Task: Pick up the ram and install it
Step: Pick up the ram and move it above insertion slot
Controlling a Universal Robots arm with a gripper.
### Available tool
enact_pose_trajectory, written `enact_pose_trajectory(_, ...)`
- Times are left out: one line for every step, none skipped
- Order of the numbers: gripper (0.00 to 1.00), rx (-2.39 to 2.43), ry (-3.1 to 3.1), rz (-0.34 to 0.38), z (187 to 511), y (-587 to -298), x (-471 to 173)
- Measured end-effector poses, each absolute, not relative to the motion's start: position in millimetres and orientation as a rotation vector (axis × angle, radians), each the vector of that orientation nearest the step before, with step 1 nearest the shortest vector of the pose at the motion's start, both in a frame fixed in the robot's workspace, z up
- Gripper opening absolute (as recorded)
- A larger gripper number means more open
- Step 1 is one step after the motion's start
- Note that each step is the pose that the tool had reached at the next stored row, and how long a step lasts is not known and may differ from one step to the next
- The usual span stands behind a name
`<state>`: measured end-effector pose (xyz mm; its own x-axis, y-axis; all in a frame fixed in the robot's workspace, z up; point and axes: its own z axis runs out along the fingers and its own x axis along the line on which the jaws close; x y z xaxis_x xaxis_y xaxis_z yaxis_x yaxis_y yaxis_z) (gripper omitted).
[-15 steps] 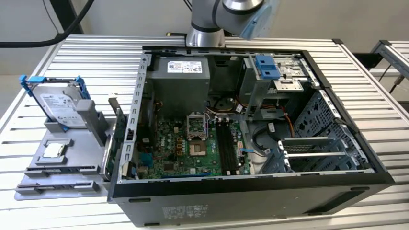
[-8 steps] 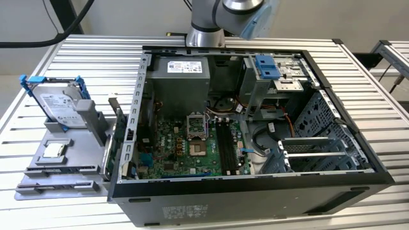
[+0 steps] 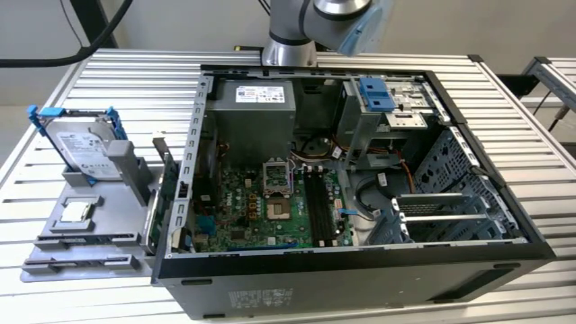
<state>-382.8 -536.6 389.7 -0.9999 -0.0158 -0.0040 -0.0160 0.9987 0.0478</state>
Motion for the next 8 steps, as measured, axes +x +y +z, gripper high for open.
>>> enact_pose_trajectory(0.00,-0.025,3.137,0.075,389.7,-536.6,-382.7)
enact_pose_trajectory(0.00,-0.033,3.137,0.075,389.7,-536.6,-382.8)
enact_pose_trajectory(0.00,-0.058,3.137,0.075,389.7,-536.6,-382.8)
enact_pose_trajectory(0.00,-0.088,3.136,0.075,389.7,-536.6,-382.8)
enact_pose_trajectory(0.00,-0.115,3.136,0.075,389.7,-536.6,-382.8)
enact_pose_trajectory(0.00,-0.145,3.135,0.075,389.7,-536.6,-382.8)
enact_pose_trajectory(0.00,-0.173,3.134,0.075,389.7,-536.6,-382.8)
enact_pose_trajectory(0.00,-0.201,3.133,0.075,389.7,-536.6,-382.8)
